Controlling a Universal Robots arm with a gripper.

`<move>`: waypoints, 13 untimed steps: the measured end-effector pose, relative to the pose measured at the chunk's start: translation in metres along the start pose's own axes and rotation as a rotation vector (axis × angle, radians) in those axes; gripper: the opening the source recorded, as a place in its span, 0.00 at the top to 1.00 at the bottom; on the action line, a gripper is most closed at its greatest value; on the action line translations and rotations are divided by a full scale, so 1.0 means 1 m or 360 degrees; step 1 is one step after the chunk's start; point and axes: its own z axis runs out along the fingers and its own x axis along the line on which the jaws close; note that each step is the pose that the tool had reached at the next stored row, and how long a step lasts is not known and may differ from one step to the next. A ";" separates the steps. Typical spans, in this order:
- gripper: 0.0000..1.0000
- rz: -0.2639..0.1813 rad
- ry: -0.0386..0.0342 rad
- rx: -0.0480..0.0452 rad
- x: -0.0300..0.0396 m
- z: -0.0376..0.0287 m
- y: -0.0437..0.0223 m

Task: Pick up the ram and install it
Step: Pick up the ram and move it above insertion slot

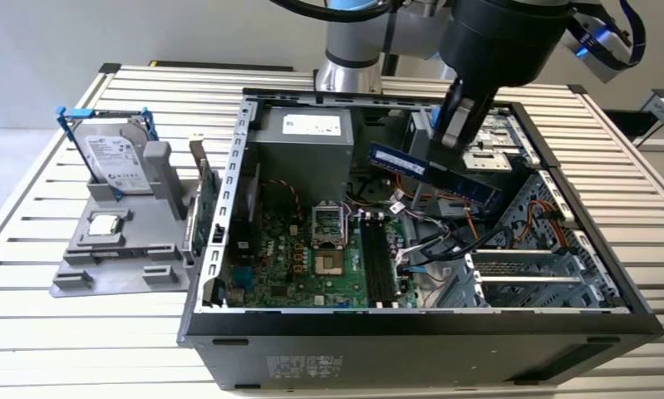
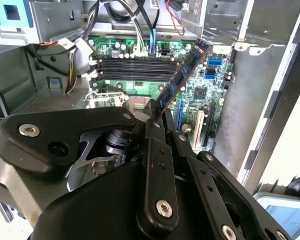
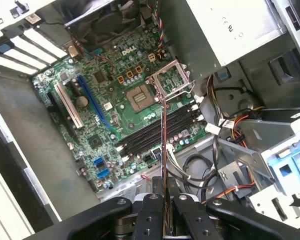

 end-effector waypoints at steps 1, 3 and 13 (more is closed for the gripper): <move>1.00 0.0012 0.0000 0.0000 0.0000 0.0000 0.0000; 1.00 0.0035 -0.0001 0.0000 0.0000 0.0001 0.0000; 1.00 0.0154 -0.0003 0.0002 0.0000 0.0000 0.0000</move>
